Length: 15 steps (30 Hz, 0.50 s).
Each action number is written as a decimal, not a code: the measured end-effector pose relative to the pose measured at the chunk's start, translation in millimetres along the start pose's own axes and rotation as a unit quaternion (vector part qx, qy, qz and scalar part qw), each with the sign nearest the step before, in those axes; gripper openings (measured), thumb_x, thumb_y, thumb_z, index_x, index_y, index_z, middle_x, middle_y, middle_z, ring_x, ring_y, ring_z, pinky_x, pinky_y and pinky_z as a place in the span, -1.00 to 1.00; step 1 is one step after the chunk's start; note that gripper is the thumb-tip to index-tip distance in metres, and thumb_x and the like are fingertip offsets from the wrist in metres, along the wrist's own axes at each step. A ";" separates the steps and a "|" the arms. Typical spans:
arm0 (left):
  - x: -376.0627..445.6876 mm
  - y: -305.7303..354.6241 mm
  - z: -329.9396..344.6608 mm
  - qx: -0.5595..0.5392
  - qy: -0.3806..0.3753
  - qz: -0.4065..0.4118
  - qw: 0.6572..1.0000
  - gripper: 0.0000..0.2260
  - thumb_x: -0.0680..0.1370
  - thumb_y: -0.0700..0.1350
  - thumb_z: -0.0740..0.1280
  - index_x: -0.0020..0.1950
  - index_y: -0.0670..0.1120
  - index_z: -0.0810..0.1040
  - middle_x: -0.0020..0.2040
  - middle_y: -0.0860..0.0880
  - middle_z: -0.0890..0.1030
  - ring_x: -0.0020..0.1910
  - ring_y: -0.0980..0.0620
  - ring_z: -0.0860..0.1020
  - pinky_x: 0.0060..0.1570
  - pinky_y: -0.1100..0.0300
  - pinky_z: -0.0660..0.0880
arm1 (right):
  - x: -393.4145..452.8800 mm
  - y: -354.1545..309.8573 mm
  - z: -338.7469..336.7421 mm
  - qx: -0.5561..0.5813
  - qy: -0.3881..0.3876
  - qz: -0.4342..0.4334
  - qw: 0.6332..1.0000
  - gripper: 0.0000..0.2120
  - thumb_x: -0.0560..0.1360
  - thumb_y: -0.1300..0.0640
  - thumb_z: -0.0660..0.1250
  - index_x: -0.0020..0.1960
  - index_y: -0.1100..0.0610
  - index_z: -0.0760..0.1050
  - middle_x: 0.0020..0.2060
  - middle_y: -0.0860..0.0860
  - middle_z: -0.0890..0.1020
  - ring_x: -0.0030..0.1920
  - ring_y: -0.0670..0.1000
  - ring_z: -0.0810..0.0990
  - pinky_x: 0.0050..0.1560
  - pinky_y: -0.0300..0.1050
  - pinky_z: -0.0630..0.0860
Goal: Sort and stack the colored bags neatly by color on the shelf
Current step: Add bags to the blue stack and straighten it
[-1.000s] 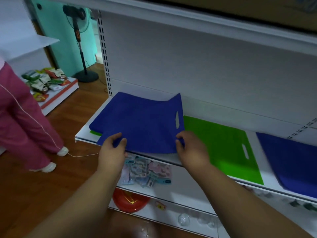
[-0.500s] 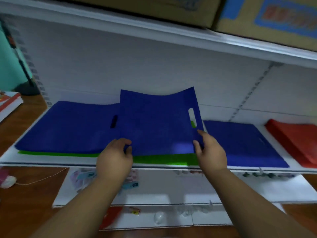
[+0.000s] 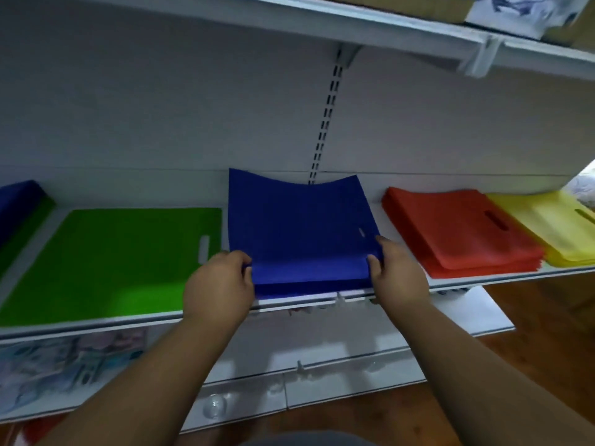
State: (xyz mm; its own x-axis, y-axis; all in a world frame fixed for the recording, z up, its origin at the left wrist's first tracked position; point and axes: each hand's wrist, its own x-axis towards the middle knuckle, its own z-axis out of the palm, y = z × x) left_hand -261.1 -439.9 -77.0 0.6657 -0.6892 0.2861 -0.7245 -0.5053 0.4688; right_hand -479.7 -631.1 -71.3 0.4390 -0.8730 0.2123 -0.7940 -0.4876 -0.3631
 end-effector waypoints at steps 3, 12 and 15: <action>4.6 26.1 22.0 0.026 -0.019 -0.008 0.999 -0.81 0.54 -0.09 0.34 0.12 -0.03 0.64 0.00 -0.12 0.62 -0.10 -0.19 0.60 -0.19 0.07 0.50 | 23.8 28.6 -3.8 -0.030 -0.043 0.002 0.999 -0.59 0.60 0.05 0.24 0.42 0.10 0.39 0.17 0.16 0.55 0.08 0.21 0.57 0.00 0.07 0.54; 3.5 53.2 53.3 0.157 -0.095 -0.040 0.982 -0.83 0.54 -0.03 0.30 0.02 -0.05 0.63 -0.04 -0.10 0.56 -0.10 -0.17 0.58 -0.19 0.09 0.46 | 45.9 65.4 6.5 -0.078 -0.129 -0.017 0.988 -0.67 0.58 -0.01 0.26 0.26 0.15 0.52 0.08 0.16 0.53 -0.01 0.21 0.58 -0.12 -0.04 0.48; 3.2 53.8 53.3 0.159 -0.068 -0.012 0.985 -0.87 0.44 -0.05 0.44 -0.08 -0.08 0.67 -0.12 -0.16 0.52 -0.24 -0.23 0.56 -0.27 0.07 0.46 | 46.2 66.8 3.1 -0.104 -0.120 -0.021 0.987 -0.69 0.57 -0.04 0.27 0.19 0.13 0.55 0.05 0.14 0.52 -0.06 0.20 0.57 -0.21 -0.09 0.38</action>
State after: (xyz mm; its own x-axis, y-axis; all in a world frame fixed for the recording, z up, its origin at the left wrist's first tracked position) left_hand -307.6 -497.0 -95.4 0.6694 -0.7270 0.1530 -0.7421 -0.6451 0.1818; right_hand -511.2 -704.1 -88.6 0.5404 -0.8414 -0.0060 -0.8312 -0.5328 -0.1588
